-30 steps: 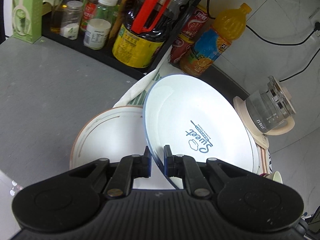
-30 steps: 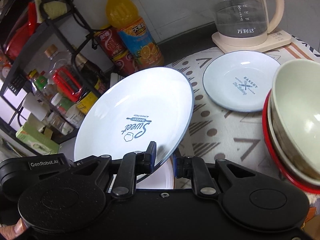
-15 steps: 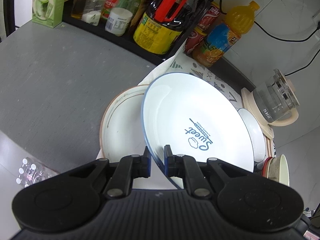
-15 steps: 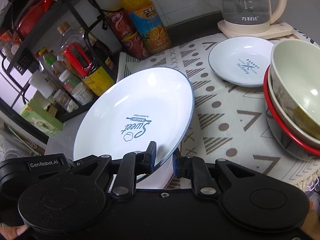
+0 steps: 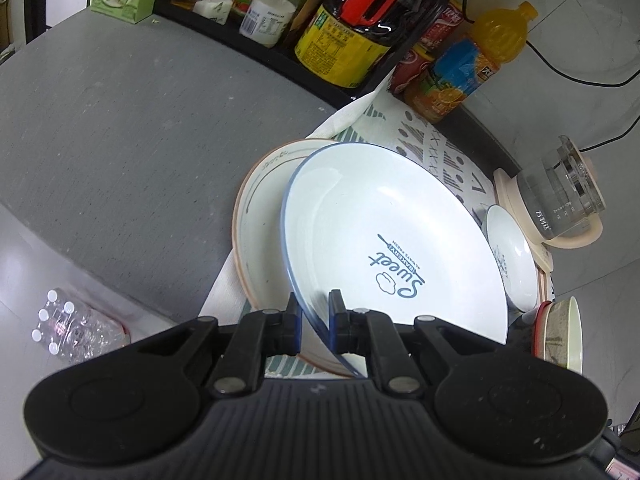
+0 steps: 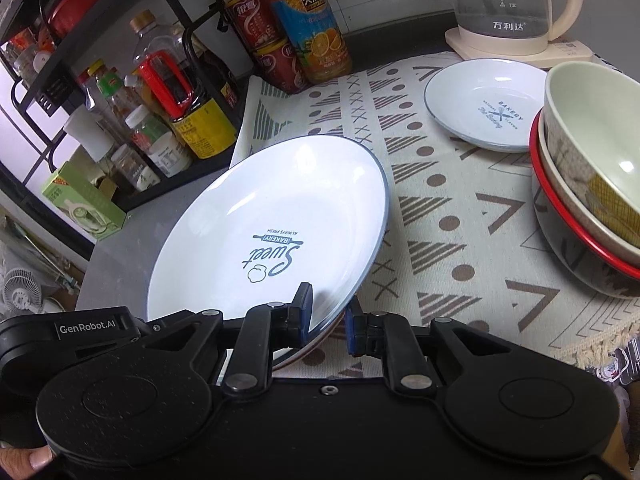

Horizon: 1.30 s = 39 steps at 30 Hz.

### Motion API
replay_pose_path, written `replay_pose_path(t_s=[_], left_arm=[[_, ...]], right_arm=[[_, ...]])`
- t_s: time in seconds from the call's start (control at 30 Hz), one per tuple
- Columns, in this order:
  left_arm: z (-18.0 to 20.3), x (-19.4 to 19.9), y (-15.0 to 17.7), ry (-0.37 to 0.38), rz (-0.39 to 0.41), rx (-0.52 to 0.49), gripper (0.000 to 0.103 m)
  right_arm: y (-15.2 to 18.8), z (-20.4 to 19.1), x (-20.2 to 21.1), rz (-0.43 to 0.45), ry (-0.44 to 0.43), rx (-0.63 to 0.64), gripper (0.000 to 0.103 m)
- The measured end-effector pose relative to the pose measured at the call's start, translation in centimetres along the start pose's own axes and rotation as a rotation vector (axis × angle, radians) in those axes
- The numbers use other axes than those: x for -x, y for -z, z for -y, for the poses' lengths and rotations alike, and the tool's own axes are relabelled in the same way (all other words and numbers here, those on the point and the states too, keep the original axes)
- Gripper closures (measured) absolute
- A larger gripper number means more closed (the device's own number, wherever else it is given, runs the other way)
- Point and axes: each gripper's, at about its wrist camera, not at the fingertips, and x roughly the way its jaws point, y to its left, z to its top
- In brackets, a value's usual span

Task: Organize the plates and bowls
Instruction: 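Lower the 'Sweet' plate onto the flower-pattern plate with both tools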

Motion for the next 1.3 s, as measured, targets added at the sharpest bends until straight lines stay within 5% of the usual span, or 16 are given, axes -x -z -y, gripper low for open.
replay_pose_path(t_s=[0.9,1.13,1.3], left_arm=[[0.2,-2.0,-0.5,-0.055,-0.113,-0.004,0.090],[0.1,-0.8,-1.6,-0.081,-0.115,0.004,0.072],[-0.2,-0.7,-2.7,-0.110,-0.072,-0.023,0.070]], right_arm=[[-0.7,0.4,-1.5,-0.056,0.015,-0.061,0.087],[-1.0,0.4,-2.1,-0.067,0.021,-0.062,0.089],[-1.3,0.6,-2.6,-0.072,0.022,-0.059,0.091]])
